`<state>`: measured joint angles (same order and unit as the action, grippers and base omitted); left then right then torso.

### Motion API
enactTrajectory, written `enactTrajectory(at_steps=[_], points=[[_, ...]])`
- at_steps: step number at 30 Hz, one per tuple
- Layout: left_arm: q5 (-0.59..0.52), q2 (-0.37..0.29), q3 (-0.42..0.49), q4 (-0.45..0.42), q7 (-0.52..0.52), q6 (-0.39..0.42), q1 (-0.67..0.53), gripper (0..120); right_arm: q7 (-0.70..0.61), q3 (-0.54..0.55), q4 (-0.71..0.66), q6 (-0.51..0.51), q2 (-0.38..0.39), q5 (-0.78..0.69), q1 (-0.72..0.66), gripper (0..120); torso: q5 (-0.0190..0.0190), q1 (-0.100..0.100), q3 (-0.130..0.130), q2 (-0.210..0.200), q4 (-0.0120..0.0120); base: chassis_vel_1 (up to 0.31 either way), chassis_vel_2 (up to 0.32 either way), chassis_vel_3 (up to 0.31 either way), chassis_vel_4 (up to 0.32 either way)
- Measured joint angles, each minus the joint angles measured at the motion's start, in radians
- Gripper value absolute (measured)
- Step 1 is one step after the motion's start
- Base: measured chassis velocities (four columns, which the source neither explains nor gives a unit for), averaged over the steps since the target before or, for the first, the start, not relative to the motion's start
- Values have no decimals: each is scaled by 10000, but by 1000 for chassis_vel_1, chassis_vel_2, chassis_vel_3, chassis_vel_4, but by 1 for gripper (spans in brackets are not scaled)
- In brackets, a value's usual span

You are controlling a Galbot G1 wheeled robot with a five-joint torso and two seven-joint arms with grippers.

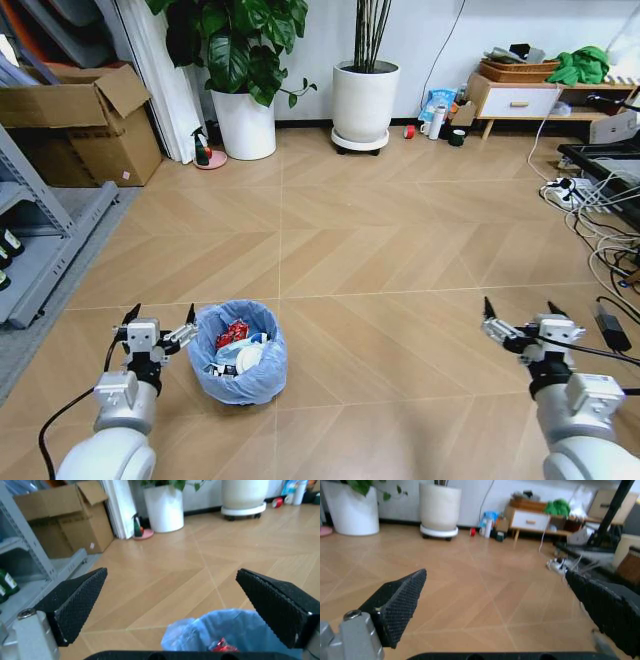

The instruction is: Pick up the trash bin and place the garbage on the floor into it.

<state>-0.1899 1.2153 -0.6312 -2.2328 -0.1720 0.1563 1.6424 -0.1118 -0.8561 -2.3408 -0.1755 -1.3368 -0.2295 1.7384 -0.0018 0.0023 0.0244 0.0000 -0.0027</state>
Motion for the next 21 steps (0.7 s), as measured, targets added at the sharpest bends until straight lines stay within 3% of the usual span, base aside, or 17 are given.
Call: enactTrajectory(at_steps=[5,12,21], points=[[635,753,-191,-791,422,-398,855,100,717,-799,-408,1164,-492,193,678,100,1,0,-1,1,0,0,0,0,0],[350,1276,360,-1332,16,-95,1054,100,865,-754,-1081,1906,-883,333,1249,100,-3,-1,-1,0,1,0,0,0,0],[-417,968,247,-1244,956,-383,985,100,972,-861,-975,2257,-913,71,1377,100,0,0,0,0,1,0,0,0,0]])
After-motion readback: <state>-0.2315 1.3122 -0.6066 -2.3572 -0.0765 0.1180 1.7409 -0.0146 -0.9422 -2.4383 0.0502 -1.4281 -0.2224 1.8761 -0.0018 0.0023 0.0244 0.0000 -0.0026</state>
